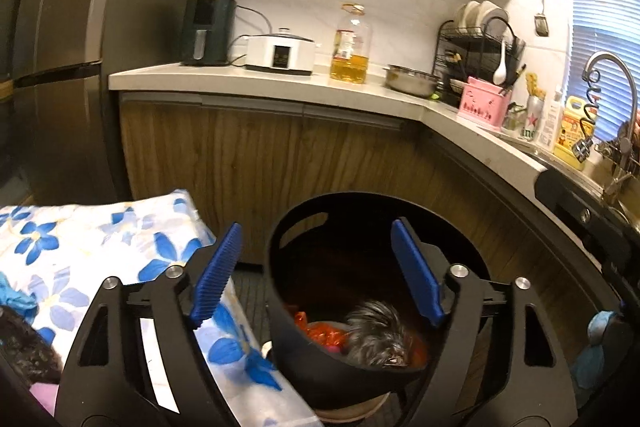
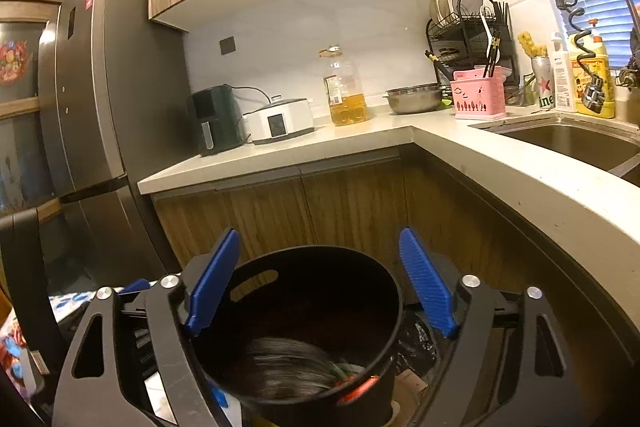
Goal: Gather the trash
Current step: 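Move both tools back from the bin toward the table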
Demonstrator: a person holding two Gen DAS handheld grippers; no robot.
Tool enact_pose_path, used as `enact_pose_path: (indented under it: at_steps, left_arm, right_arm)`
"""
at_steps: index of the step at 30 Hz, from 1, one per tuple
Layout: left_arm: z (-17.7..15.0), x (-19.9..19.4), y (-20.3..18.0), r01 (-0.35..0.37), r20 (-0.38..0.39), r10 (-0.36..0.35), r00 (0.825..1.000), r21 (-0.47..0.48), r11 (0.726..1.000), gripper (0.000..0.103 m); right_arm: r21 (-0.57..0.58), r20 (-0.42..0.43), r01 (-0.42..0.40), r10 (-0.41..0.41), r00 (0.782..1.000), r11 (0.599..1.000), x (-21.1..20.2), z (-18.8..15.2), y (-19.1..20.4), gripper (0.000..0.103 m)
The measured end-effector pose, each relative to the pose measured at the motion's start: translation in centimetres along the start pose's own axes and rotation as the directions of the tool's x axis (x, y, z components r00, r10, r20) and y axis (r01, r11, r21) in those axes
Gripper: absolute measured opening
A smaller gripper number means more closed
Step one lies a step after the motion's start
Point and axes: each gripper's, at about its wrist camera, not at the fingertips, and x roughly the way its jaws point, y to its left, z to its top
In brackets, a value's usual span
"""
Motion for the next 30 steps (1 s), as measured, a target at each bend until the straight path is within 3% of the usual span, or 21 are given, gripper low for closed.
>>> enact_pose_path:
  at_steps: [9,18,30]
  left_arm:
    - [-1.3,-6.4,2.2,-0.101,0.032,0.101,0.994,-0.020,0.995,0.089]
    - [-3.3,-13.7,4.9,-0.185,0.055,0.189,0.980,-0.063,0.981,0.096]
    - [-6.1,-22.3,7.6,-0.255,0.071,0.261,0.963,-0.088,0.963,0.097]
  right_arm:
    - [-0.067,-0.051,0.041,-0.044,0.998,0.997,-2.9,-1.5,2.7,0.084]
    - [-0.096,-0.089,0.046,-0.054,0.995,0.994,-7.1,-3.0,5.2,0.084]
    - [-0.106,-0.121,0.014,-0.026,0.992,0.994,-13.0,-5.1,8.5,0.084]
